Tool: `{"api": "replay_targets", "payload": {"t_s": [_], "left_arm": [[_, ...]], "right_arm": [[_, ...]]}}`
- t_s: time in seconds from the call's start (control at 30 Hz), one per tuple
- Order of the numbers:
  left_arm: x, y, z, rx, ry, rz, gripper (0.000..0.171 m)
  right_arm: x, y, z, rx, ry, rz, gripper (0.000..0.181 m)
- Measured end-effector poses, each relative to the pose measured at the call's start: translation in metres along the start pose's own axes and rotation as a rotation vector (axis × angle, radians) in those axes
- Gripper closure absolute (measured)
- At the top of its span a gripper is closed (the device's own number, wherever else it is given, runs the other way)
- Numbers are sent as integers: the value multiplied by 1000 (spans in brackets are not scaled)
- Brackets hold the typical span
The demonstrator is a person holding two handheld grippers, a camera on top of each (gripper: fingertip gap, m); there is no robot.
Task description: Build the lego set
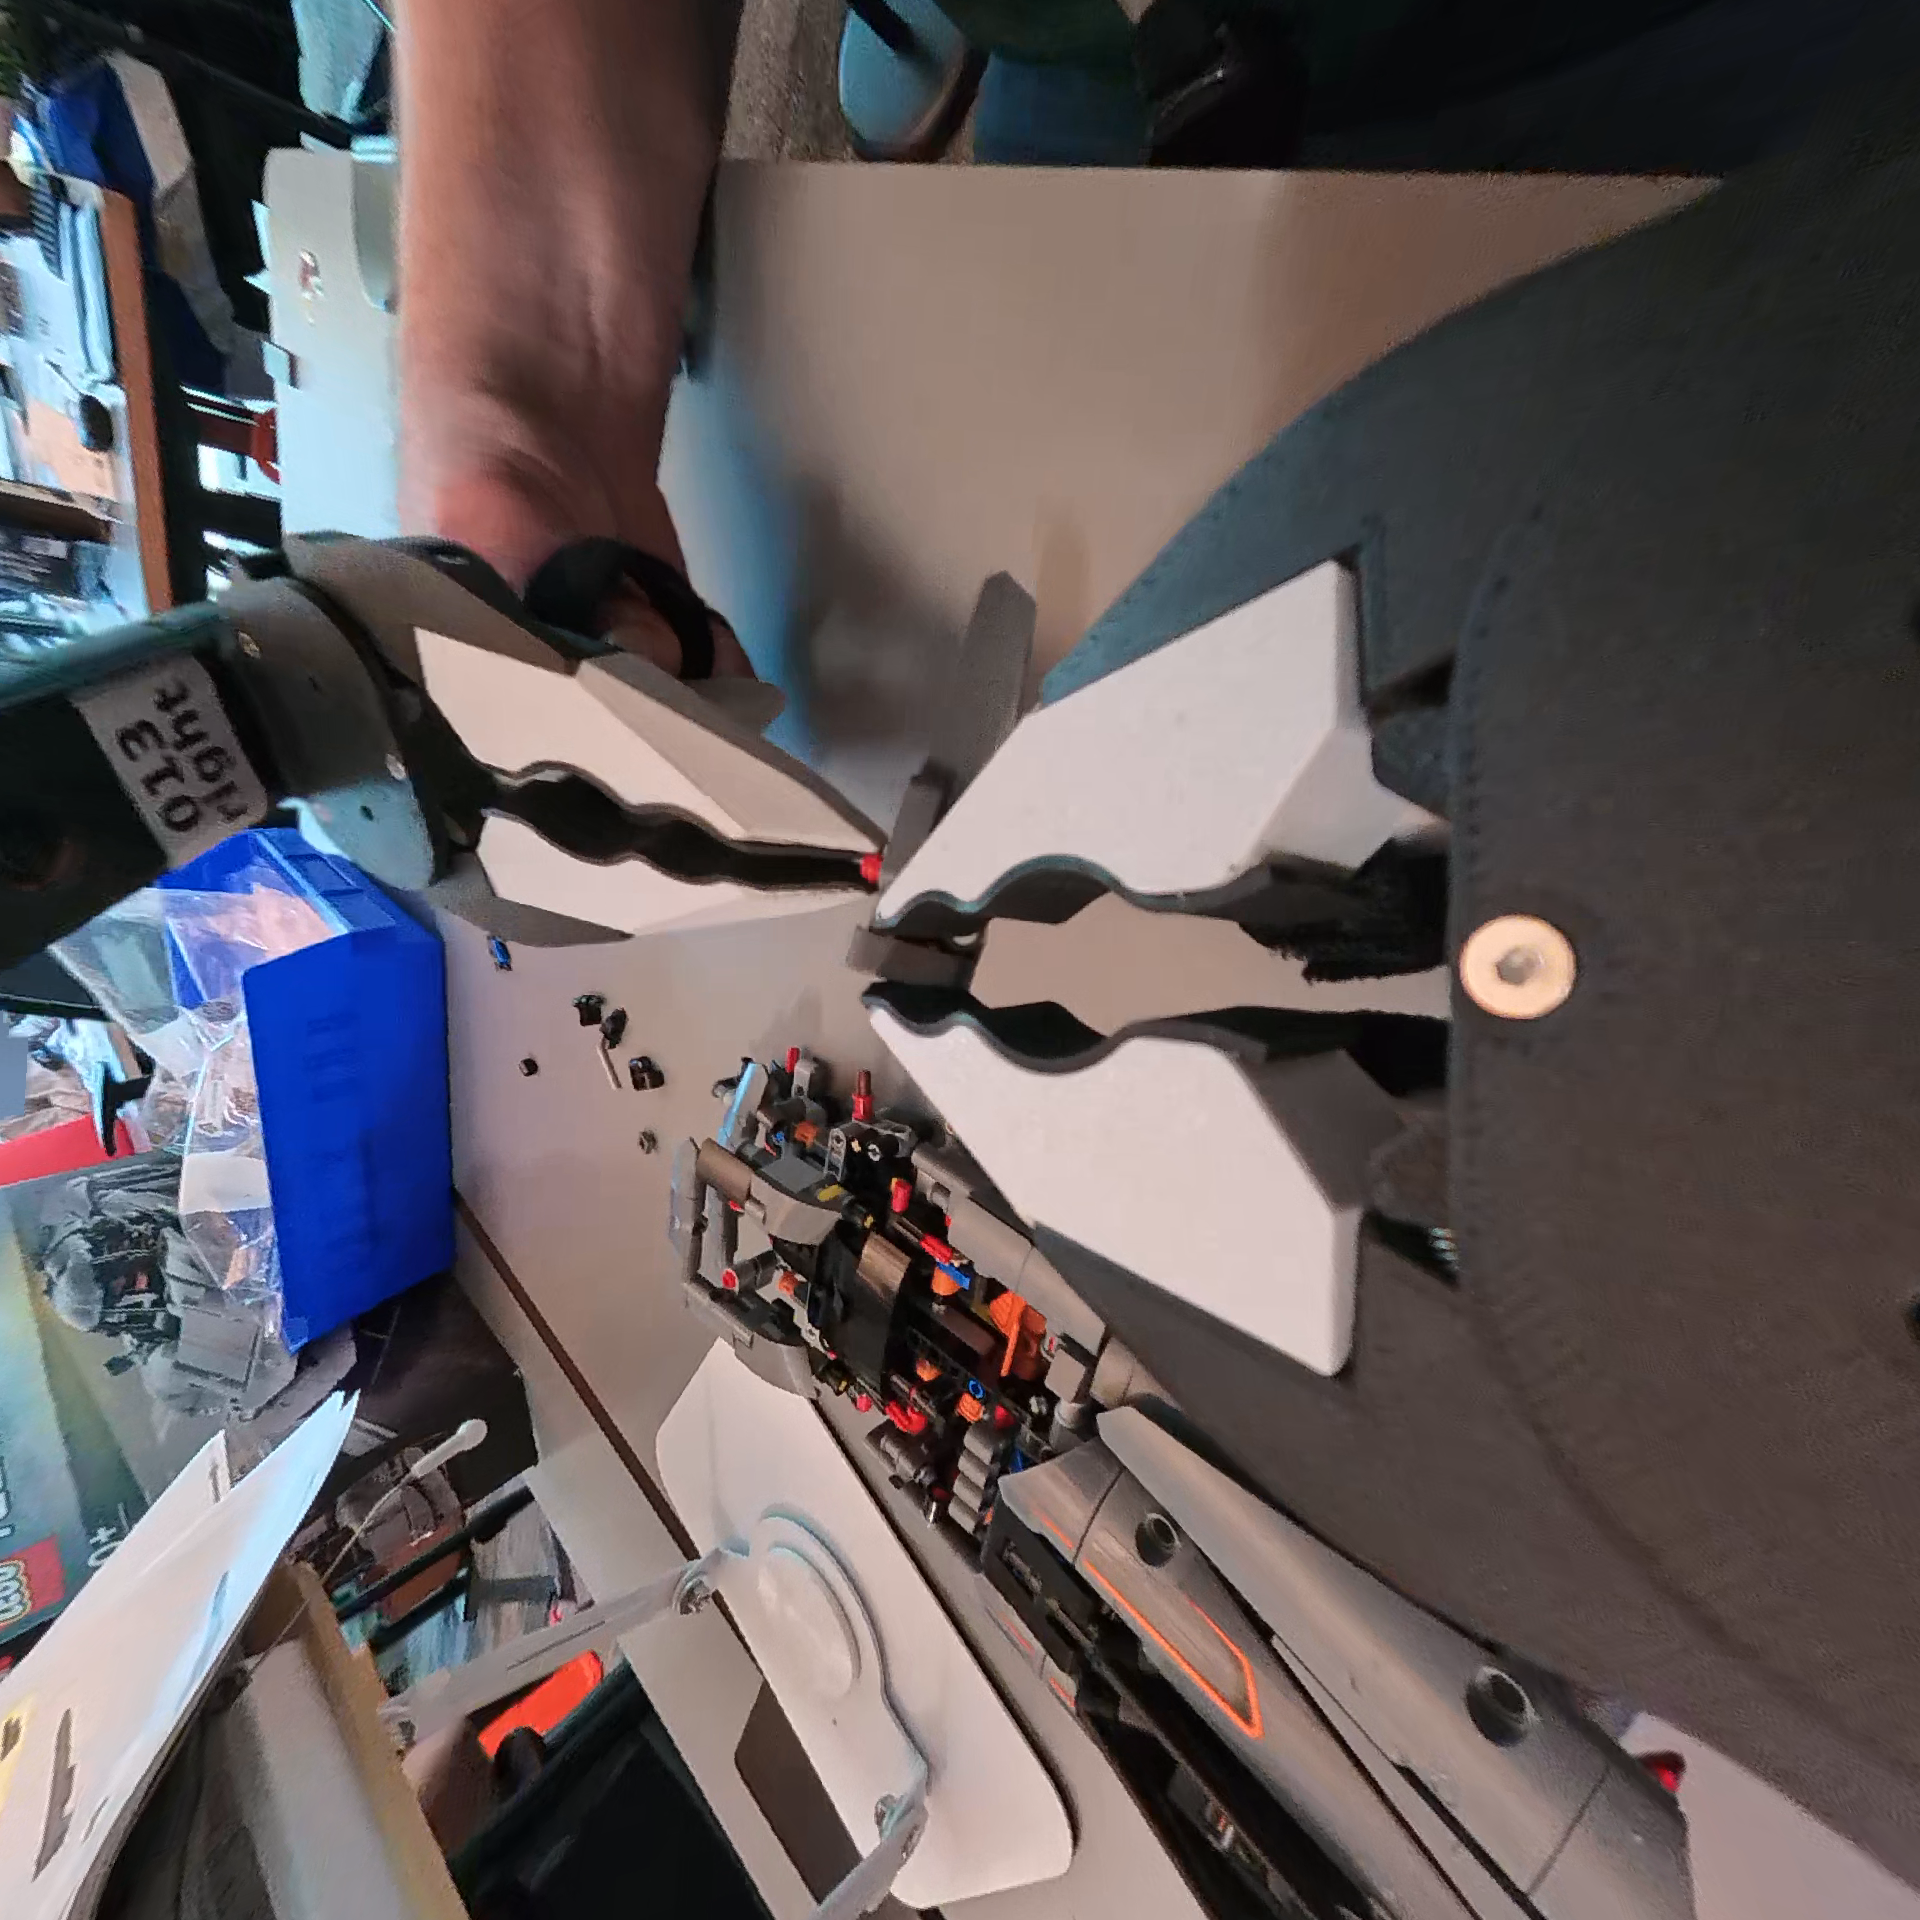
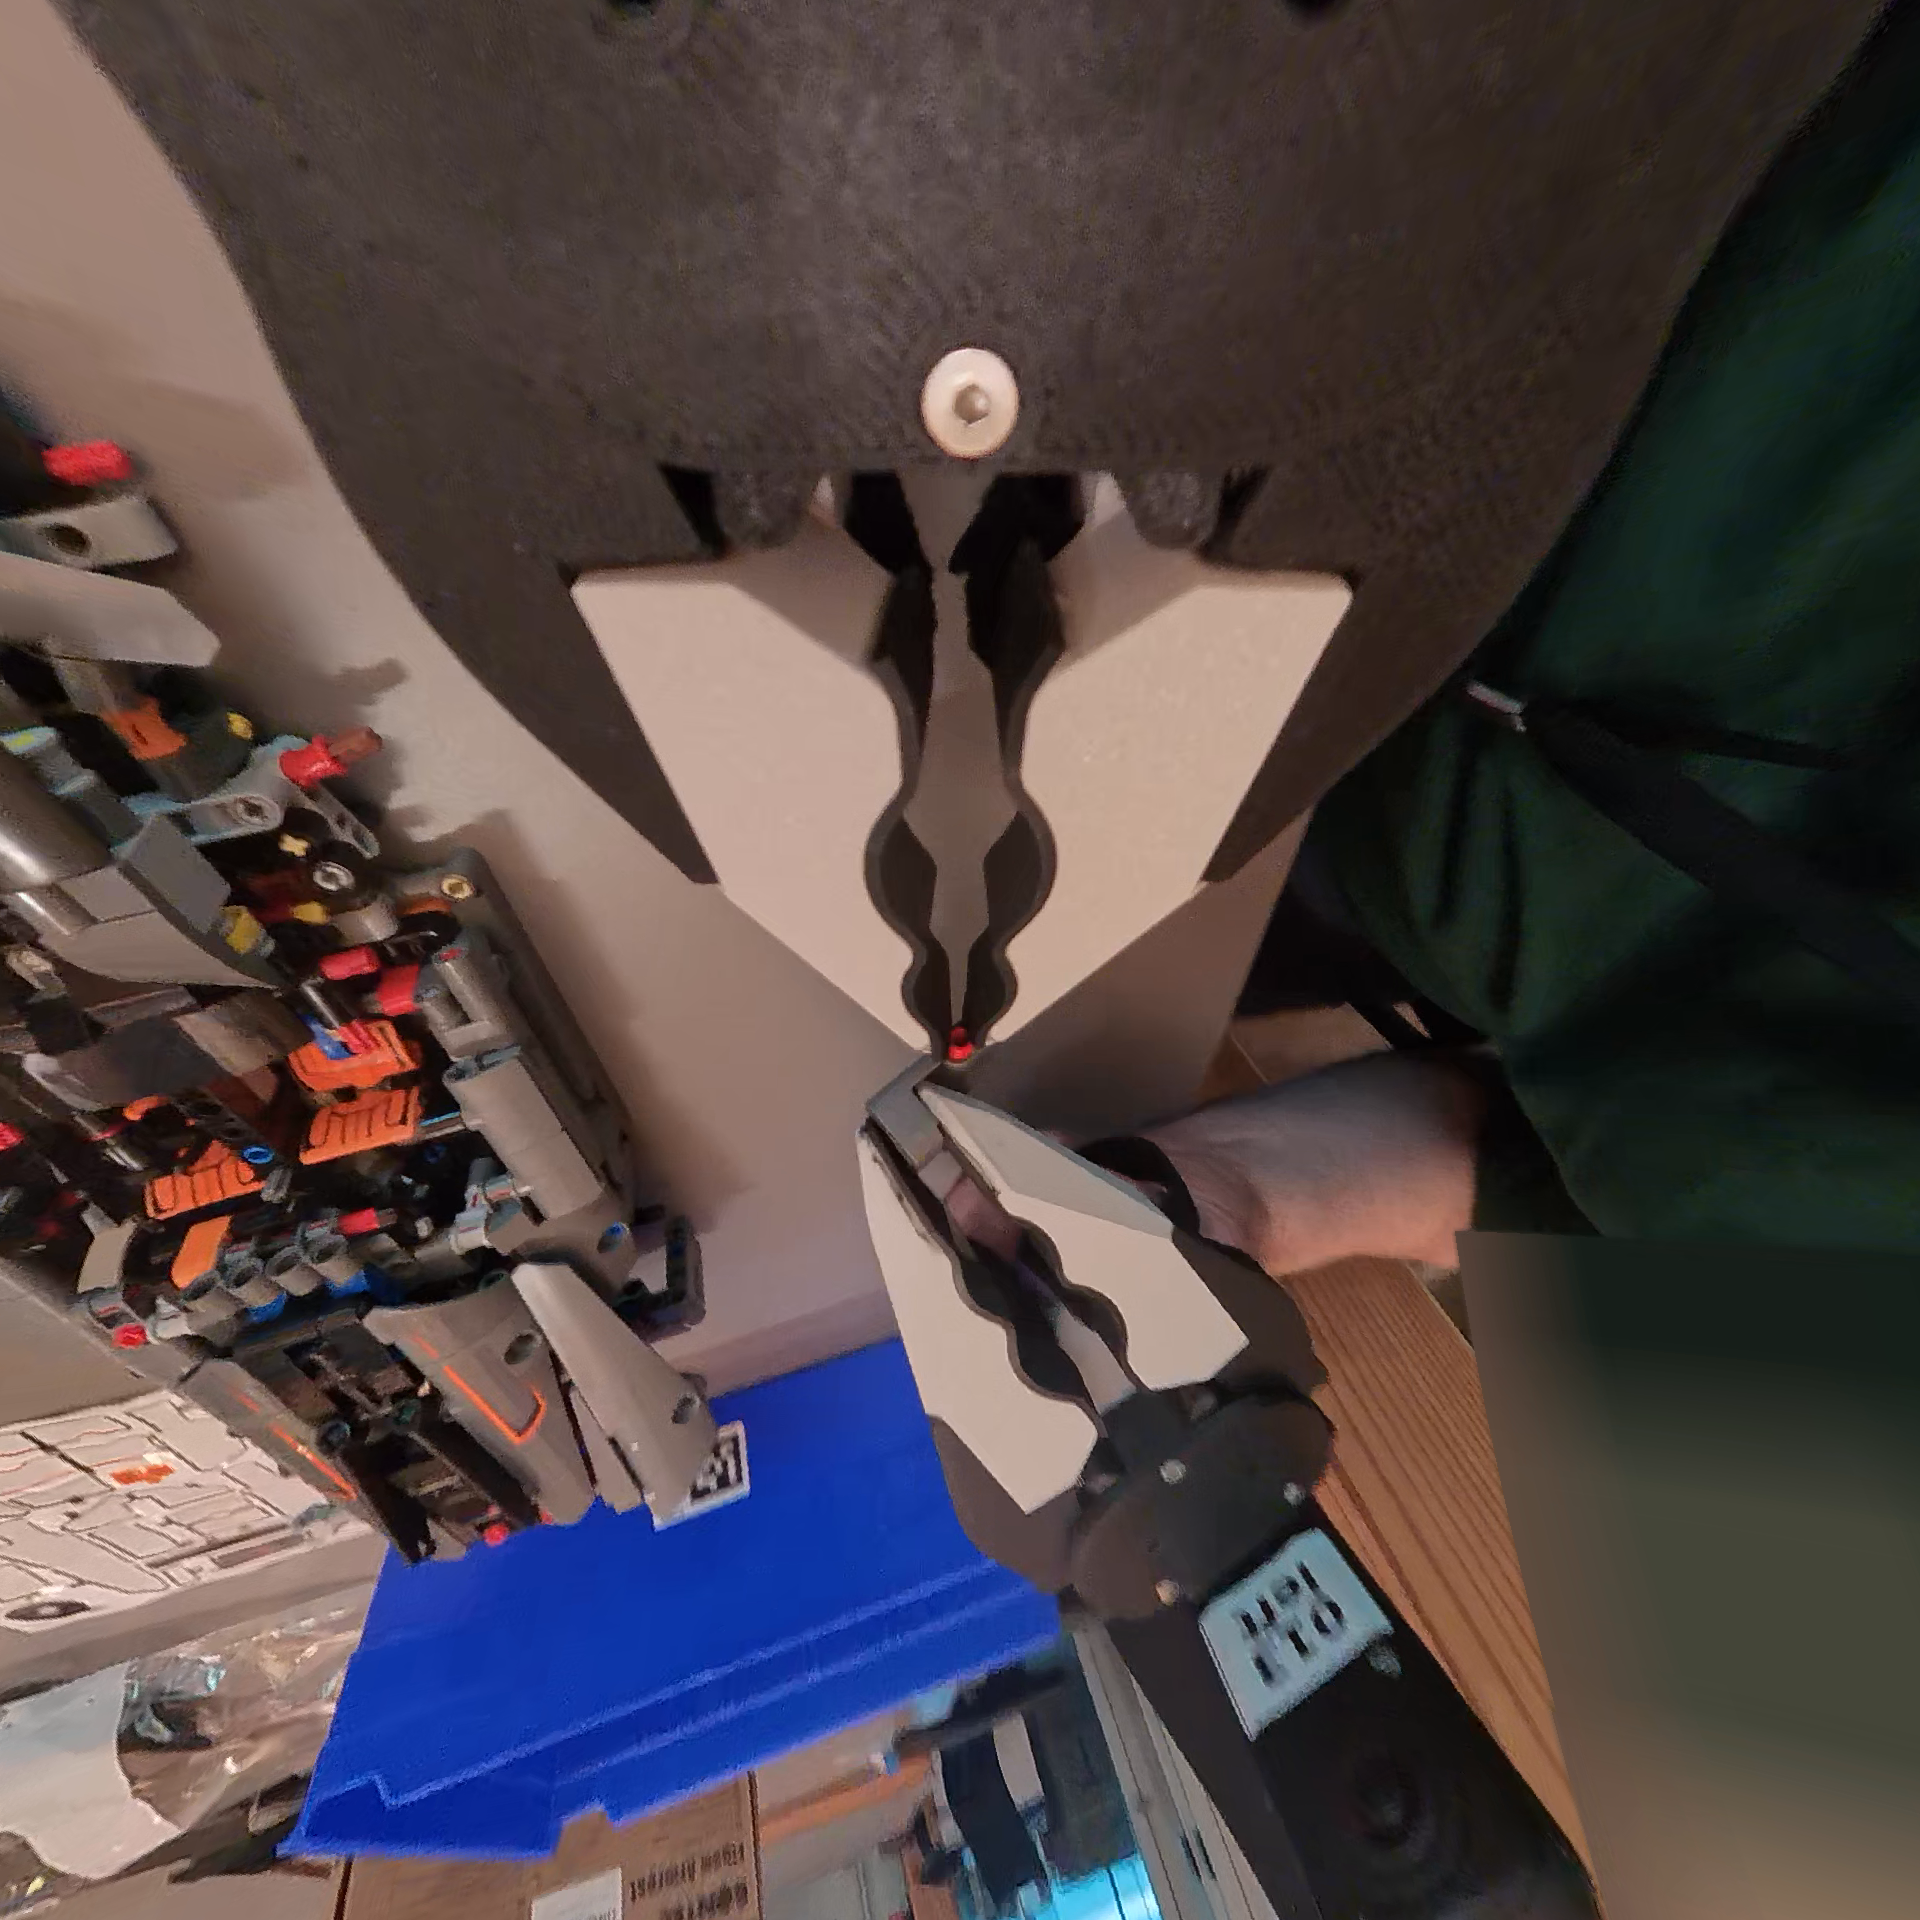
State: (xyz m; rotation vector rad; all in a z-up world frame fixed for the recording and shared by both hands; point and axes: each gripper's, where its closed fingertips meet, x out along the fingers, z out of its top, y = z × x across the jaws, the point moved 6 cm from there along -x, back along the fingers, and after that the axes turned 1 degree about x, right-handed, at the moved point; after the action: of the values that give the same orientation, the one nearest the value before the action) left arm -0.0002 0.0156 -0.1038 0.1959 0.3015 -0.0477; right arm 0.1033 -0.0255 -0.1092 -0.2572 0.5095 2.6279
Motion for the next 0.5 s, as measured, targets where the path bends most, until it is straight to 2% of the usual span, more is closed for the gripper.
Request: {"api": "replay_targets", "payload": {"t_s": [0.07, 0.27, 0.33, 0.4, 0.5], "left_arm": [[0, 1, 0, 12, 4, 14, 165], [-7, 3, 12, 28, -52, 59, 165], [-8, 6, 13, 18, -42, 92, 166], [-7, 8, 14, -5, -24, 107, 166], [-2, 9, 16, -54, 0, 112, 166]], "right_arm": [[1, -1, -1, -16, 20, -23, 180], [-11, -1, 14, 65, -97, -20, 177], [-15, -2, 18, 112, -114, -38, 159], [-13, 6, 17, 39, -68, -110, 139], [-9, 20, 23, -133, -9, -293, 134]]}}
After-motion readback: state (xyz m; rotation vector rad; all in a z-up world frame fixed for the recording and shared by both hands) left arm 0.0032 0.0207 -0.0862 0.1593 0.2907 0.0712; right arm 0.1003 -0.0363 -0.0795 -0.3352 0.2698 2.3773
